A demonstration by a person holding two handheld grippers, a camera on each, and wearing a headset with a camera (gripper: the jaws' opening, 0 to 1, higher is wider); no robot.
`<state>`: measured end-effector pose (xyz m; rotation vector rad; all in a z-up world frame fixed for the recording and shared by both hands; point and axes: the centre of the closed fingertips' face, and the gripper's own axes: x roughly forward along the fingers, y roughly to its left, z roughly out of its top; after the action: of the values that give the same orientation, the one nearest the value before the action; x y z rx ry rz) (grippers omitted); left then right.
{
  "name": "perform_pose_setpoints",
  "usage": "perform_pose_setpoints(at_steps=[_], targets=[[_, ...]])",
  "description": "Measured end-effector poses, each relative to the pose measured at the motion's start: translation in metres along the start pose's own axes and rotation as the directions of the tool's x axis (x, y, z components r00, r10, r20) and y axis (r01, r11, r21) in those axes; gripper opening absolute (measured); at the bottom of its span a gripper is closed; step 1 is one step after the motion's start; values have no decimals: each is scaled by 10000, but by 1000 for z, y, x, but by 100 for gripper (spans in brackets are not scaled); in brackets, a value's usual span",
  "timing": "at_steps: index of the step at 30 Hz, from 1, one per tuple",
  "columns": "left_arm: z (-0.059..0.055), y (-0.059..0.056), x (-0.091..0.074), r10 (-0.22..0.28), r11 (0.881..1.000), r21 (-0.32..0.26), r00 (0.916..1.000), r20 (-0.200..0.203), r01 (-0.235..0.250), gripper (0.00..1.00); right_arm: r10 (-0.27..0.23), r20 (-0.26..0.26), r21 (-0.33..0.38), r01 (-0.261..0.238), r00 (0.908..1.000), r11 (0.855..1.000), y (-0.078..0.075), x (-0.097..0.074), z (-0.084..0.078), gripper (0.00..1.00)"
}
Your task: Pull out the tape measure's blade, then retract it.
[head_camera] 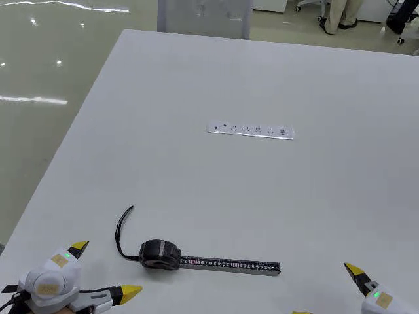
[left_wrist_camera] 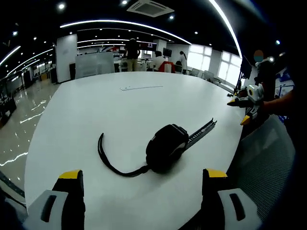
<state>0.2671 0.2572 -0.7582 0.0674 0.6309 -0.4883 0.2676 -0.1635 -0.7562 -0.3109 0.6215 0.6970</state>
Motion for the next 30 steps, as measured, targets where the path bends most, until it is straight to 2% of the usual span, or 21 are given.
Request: perform_pose_setpoints(at_steps=[2,4,9,12,14,18,21,23,26,30], targets=[[-2,-1,-3,20,9997,231,10000,90,-22,100,-121,-37,122,121,9999,9999,0,-5,-6,100],[-3,-1,-8,-12,9998,206,9998,191,8,100,-189,-113,-42,188,9998,9998,2,-10,-15,100],[-6,-3,-14,-142,9998,114,9997,214,140,100,-154,-195,-231,150,9997,9996,11,-24,-22,100],[-8,-3,-15,-196,9998,89,9997,168,194,100,-285,-132,5,286,9995,9996,8,-31,-25,100],[-5,-3,-15,-197,9998,48,9993,302,196,100,-416,-152,158,419,9990,9990,4,-34,-27,100],[0,-5,-13,-277,9996,107,9989,371,273,100,-450,-211,275,456,9988,9986,0,-35,-26,100],[0,-7,-14,-394,9990,244,9988,285,387,100,-340,-408,-86,337,9986,9994,-4,-34,-26,100],[0,-10,-16,-435,9986,307,9987,246,428,100,-354,-359,-212,346,9987,9992,-7,-34,-20,100],[-3,-8,-17,-438,9988,223,9987,260,432,100,-344,-278,-224,338,9990,9992,-9,-35,-12,100],[-9,-5,-16,-324,9992,225,9995,70,322,100,-534,-404,-306,522,9978,9982,-11,-37,-16,100]])
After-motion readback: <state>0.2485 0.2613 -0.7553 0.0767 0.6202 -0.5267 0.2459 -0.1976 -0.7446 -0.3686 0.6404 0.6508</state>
